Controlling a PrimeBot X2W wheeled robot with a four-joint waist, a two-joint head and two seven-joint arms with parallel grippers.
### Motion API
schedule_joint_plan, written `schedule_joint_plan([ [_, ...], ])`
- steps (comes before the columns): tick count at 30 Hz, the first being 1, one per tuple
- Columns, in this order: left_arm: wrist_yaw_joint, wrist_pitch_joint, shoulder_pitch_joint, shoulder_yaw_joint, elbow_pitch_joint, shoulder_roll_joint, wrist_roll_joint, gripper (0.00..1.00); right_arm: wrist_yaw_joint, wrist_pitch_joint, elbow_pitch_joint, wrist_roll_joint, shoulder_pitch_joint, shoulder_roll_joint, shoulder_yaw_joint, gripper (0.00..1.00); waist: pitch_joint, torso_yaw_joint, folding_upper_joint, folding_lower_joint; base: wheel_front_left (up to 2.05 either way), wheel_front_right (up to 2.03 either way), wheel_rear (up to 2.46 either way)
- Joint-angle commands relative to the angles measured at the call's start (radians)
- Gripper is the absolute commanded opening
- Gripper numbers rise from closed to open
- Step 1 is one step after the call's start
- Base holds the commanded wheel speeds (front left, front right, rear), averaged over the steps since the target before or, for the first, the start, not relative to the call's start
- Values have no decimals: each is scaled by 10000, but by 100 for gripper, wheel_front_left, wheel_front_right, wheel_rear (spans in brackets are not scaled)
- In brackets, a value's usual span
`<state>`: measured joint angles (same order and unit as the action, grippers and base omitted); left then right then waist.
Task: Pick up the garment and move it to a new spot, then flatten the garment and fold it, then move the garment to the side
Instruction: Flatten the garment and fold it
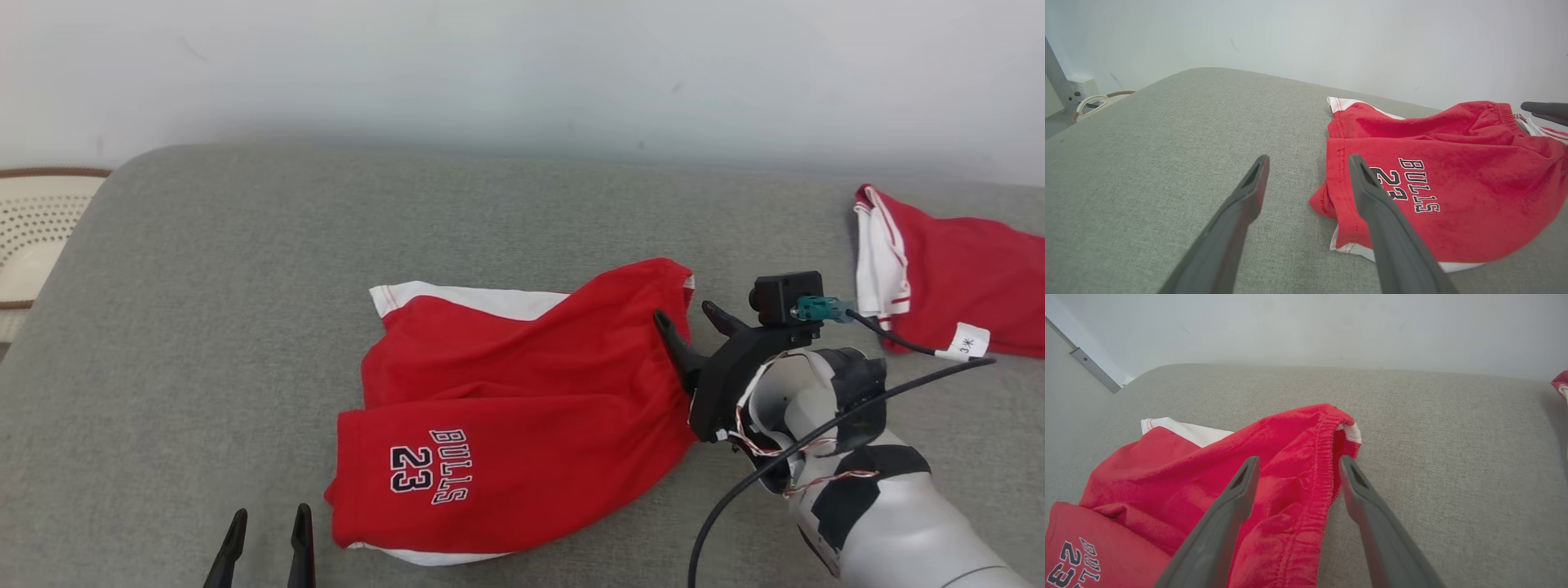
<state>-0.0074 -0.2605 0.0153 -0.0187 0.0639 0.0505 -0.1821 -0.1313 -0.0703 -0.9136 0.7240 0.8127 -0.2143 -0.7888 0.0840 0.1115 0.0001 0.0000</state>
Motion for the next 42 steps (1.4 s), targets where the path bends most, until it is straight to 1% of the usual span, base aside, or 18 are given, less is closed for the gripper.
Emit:
schedule_joint_plan([
  [1,-25,-48,87,24,-22,5,101,100,12,32,133,87,-119,-155,-81,100,-119,-199,-1,0,0,0,0],
  [4,-2,-48,139,36,-51,6,116,100,12,-97,441,199,-361,-323,-172,100,-188,-328,-1,0,0,0,0],
  [6,-2,-48,173,48,-73,6,103,100,12,-441,691,258,-470,-446,-77,100,-221,-388,-1,0,0,0,0],
  [10,28,-48,271,93,-171,6,129,100,12,-1344,1151,26,-827,-734,245,100,-267,-497,-1,0,0,0,0],
  [15,32,-48,317,188,-315,4,150,100,12,-1878,1984,-494,-1496,-1082,941,100,-301,-584,-1,0,0,0,0],
  [21,85,-48,509,276,-480,6,155,100,12,-1961,3307,-1352,-2871,-1144,2162,100,-421,-644,-1,0,0,0,0],
  [24,95,-49,572,284,-537,4,180,100,12,-1949,3849,-1718,-3685,-1000,2691,100,-476,-628,-1,0,0,0,0],
  [26,124,-49,621,285,-560,6,190,100,12,-1936,4200,-1856,-4151,-869,2858,100,-502,-610,-1,0,0,0,0],
  [32,119,-49,654,275,-574,4,194,100,12,-1195,5181,-1831,-5174,-632,2562,100,-522,-524,-1,0,0,0,0],
  [37,126,-49,580,208,-540,7,135,100,12,-431,5396,-1760,-5328,-631,2396,100,-482,-390,-1,0,0,0,0],
  [42,118,-49,516,164,-512,5,67,100,12,16,5201,-1776,-5061,-679,2242,100,-401,-240,-1,0,0,0,0],
])
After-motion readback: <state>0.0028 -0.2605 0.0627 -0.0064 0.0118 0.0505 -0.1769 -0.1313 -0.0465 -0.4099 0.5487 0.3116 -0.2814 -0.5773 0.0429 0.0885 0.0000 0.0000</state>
